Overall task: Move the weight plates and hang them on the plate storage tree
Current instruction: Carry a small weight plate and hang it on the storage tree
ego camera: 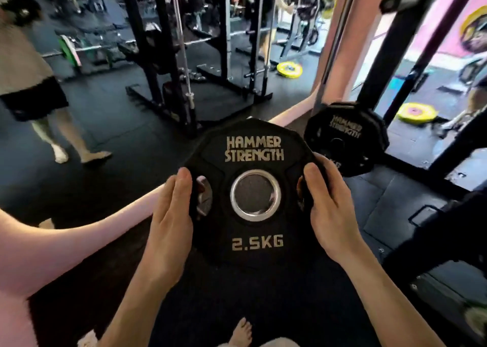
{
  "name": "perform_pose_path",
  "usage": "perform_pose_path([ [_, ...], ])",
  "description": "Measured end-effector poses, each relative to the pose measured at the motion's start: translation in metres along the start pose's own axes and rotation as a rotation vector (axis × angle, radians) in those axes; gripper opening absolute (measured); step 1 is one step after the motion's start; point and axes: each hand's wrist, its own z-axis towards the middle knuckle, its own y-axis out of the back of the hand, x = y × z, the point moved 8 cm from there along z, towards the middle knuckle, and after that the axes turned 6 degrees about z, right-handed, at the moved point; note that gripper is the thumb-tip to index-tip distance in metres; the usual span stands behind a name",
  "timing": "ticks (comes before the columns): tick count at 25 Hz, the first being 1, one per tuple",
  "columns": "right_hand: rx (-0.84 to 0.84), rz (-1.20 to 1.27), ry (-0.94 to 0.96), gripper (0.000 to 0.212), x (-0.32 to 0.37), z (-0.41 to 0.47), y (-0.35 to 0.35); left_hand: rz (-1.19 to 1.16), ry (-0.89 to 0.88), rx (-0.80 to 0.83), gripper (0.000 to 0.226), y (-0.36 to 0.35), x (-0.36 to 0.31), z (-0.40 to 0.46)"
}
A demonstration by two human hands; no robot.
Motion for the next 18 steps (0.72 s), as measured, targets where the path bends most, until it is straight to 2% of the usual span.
perform_pose_path([
  [3,-0.184,-0.085,0.103,0.025,0.021,0.045,0.021,-0.009,-0.043,0.126,0.036,-0.040,-0.020,0.079],
  [7,-0.393,-0.208,0.187,0.024,0.057,0.086,0.050,-0.056,-0.082,0.319,0.051,-0.099,-0.053,0.149],
  [11,-0.558,-0.322,0.301,0.025,0.098,0.121,0.070,-0.064,-0.185,0.429,0.056,-0.157,-0.099,0.210],
  [14,-0.621,-0.362,0.409,0.025,0.125,0.153,0.073,-0.167,-0.211,0.485,0.041,-0.190,-0.130,0.251],
  [18,-0.681,-0.399,0.540,0.022,0.163,0.202,0.070,-0.218,-0.360,0.560,0.069,-0.227,-0.177,0.305],
])
